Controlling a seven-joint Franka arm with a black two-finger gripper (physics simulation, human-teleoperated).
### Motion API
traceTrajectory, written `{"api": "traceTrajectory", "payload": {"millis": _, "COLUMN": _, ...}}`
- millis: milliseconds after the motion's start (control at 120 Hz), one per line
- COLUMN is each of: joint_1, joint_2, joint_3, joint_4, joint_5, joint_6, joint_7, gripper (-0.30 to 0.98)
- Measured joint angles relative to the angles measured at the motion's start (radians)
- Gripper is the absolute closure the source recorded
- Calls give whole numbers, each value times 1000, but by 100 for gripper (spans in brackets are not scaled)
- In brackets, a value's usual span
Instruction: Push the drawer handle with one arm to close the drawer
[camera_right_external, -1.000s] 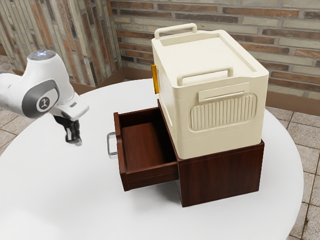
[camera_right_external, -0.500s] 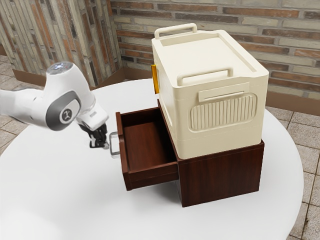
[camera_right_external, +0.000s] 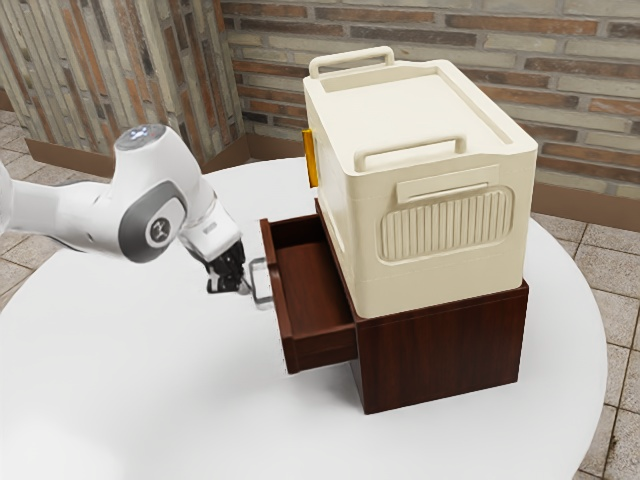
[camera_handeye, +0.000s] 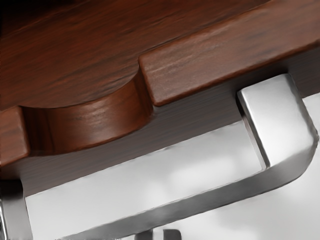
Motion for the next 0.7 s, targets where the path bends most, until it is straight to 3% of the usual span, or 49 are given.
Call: {"api": "traceTrajectory", "payload": {"millis": 700, "joint_1": -98, "joint_2": 117, "joint_3": 1, "joint_4": 122, "joint_5": -47, "joint_6": 30, "joint_7": 32, "gripper": 79}}
